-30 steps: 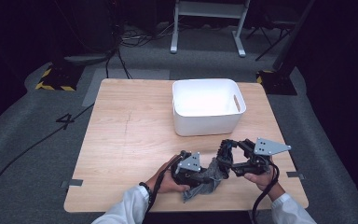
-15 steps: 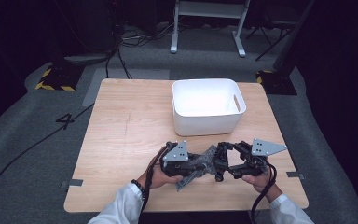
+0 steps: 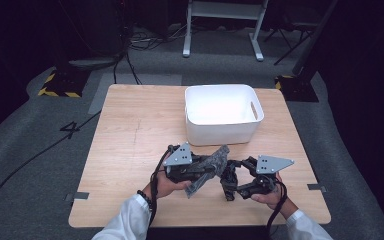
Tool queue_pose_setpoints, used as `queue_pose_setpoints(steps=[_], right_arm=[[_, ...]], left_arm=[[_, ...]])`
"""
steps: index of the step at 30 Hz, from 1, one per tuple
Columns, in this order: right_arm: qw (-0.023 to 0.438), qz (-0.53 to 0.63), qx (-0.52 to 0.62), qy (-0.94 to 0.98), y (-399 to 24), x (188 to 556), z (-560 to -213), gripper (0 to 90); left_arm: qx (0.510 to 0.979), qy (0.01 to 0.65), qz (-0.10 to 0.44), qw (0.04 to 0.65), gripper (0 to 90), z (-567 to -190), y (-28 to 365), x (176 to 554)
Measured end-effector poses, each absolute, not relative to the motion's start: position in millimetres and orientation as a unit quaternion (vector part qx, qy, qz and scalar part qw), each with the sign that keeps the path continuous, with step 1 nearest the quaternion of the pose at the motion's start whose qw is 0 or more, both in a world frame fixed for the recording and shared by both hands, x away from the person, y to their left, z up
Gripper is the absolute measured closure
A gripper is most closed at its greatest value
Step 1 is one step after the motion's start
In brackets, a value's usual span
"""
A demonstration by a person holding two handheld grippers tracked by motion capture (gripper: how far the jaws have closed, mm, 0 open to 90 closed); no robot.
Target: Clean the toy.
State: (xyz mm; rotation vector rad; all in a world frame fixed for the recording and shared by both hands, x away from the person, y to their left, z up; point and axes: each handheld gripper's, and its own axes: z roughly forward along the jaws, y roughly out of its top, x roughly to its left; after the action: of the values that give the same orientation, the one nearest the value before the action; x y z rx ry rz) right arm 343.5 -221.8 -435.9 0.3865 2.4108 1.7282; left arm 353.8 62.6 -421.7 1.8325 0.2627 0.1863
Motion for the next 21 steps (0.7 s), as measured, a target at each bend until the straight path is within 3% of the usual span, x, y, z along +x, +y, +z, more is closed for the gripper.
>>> queue_pose_setpoints(steps=[6,13,21], right_arm=[[0.081,0.566,0.138,0.809,-220,346,-440,25.4],[0.08,0.578,0.137,0.8,-224,345,-435,25.5],[0.092,0.591,0.144,0.788,-232,347,-430,25.5]], left_arm=[[0.794,0.108,0.075,0.594,69.5,-422,62,354],[0.832,0.106,0.065,0.54,70.3,-445,46,359],[0.86,0.058,0.034,0.505,70.7,-457,27,349]])
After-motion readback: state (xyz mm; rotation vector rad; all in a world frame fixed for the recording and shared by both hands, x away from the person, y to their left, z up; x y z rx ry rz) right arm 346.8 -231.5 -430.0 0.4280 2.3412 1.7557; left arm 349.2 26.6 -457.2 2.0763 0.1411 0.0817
